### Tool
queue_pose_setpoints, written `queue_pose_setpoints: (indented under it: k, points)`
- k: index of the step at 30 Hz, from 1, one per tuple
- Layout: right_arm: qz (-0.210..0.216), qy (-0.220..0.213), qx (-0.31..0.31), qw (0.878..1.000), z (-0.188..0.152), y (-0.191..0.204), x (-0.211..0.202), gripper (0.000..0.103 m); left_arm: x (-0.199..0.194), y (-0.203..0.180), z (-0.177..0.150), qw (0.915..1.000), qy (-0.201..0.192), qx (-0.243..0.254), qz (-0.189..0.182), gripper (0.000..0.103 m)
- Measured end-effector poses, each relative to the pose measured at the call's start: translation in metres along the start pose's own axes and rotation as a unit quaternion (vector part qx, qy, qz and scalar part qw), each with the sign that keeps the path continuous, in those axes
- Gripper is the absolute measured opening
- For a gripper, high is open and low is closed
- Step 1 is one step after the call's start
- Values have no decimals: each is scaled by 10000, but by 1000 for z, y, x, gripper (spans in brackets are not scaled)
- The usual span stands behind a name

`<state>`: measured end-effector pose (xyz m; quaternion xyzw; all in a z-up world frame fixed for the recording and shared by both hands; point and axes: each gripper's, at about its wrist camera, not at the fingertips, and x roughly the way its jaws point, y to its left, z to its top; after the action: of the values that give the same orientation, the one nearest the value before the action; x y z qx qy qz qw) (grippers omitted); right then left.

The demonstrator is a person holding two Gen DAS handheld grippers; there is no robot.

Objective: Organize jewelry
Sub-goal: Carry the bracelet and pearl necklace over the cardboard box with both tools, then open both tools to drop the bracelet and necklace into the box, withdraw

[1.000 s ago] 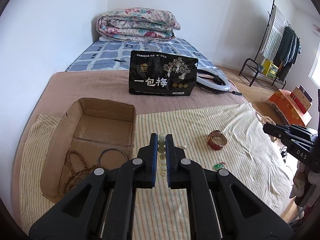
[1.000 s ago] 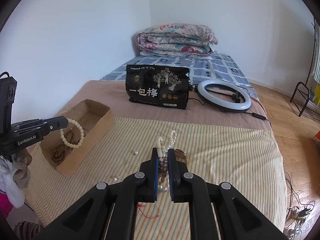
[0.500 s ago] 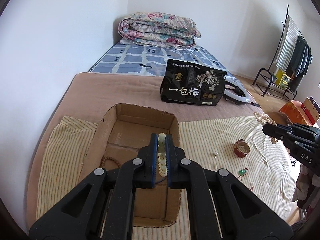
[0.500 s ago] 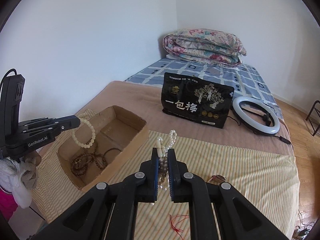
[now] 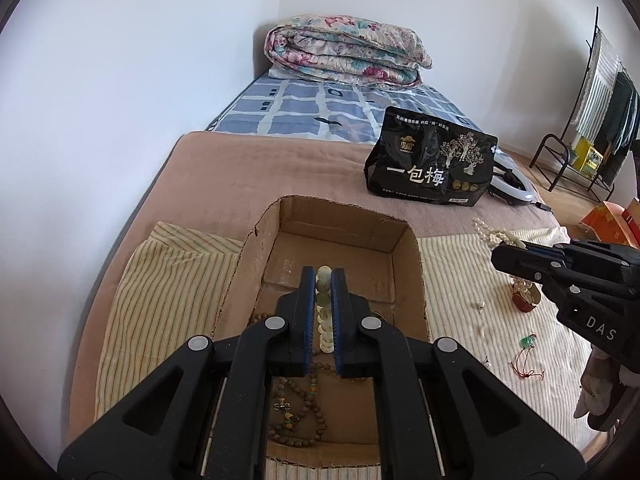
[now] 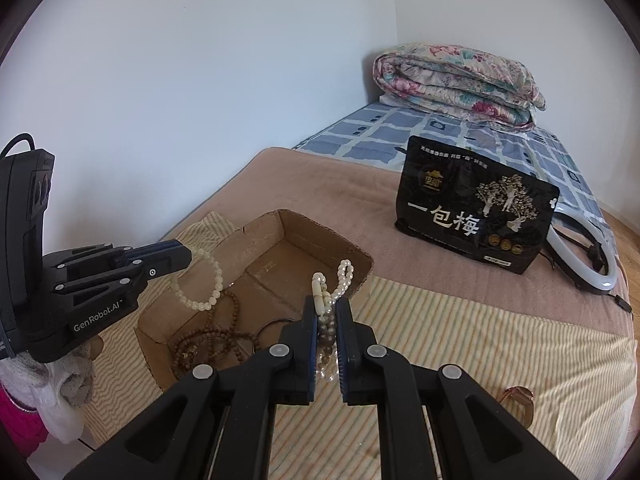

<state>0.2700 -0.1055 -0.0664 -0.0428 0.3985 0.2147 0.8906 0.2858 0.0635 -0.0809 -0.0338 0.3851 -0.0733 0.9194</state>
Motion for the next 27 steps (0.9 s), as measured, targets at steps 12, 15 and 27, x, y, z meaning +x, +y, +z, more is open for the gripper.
queue_pose_setpoints:
  k: [12,15,27]
  points:
    - [212,226,140,9994,7,10,44,6,17,8,-10,9998,133,14,127,5]
    - [216,258,132,9993,7,11,49,6,17,9,-10,9998,133,25,150,5]
    - [162,96,178,9997,9,14,47,56,15,7,-12,9998,158,94,67,5]
